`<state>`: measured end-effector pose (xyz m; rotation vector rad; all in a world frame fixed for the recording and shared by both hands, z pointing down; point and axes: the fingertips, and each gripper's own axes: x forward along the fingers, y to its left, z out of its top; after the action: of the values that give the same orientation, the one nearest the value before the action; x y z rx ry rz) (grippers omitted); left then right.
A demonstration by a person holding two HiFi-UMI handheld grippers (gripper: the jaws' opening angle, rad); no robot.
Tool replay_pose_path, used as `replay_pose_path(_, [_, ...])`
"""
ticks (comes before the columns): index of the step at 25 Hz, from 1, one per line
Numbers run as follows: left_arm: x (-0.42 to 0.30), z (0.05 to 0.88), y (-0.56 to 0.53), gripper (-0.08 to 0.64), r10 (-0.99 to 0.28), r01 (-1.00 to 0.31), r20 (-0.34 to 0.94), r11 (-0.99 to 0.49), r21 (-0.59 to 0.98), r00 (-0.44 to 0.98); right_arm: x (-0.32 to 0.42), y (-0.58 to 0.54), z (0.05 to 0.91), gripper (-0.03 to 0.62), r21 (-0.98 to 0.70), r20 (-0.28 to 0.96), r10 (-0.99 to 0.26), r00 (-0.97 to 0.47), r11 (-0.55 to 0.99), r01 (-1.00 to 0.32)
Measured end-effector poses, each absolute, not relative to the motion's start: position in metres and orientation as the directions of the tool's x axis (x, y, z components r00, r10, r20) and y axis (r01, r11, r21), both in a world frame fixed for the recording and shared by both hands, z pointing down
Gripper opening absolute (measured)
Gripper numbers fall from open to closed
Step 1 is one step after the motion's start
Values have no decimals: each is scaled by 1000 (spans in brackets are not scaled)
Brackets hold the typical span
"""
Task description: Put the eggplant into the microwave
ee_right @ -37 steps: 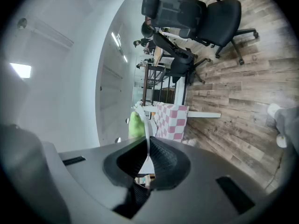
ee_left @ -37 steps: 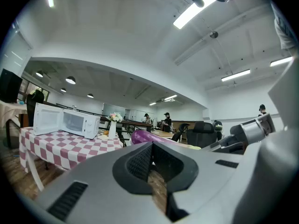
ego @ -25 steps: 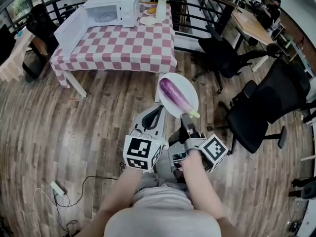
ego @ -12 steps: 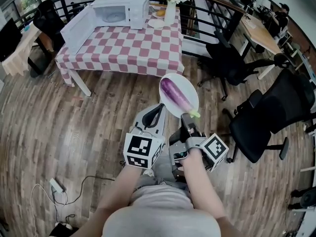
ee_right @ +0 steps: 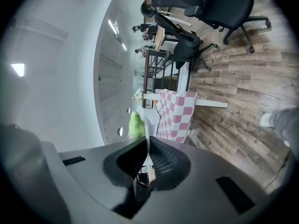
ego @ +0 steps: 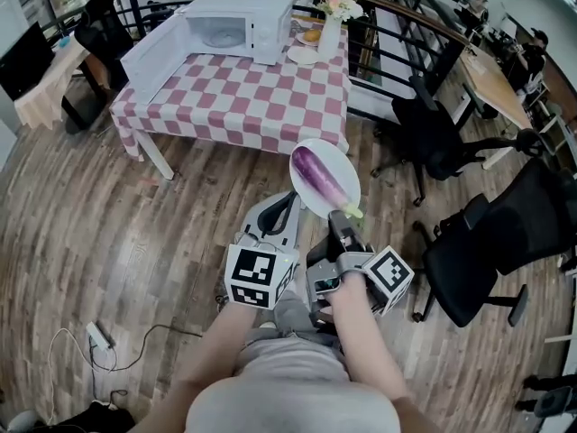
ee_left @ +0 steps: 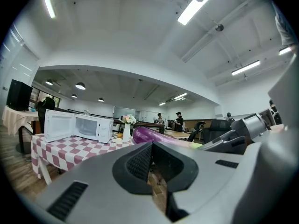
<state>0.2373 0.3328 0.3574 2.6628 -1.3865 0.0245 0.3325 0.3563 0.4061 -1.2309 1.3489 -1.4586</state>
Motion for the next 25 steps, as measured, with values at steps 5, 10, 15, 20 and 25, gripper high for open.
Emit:
replay_pose_path(5, [232,360,301,5,-838,-840,80,-531,115,541,331,321,408,35,-989,142,-957,-253,-128,-70])
replay_pose_path(10, [226,361,269,5,-857,-858,83,-499,120,509,326,285,409,35,-989,146,-948,-284,-132,-69])
replay_pose_path(15, [221,364,243,5,-873,-875,91,-468,121,480,320,254,410,35,-990,142,-936,-321,-128,-64])
replay_pose_path(20, [221,365,215,5,-888,-889,88,-440,124,451,318,222,411,35,-990,138,-923,-358,-131,-44])
replay_pose_path(25, [224,365,185,5,-905,-905,83,-407,125,418,319,192,412,36,-990,144,-908,-393,-135,-52])
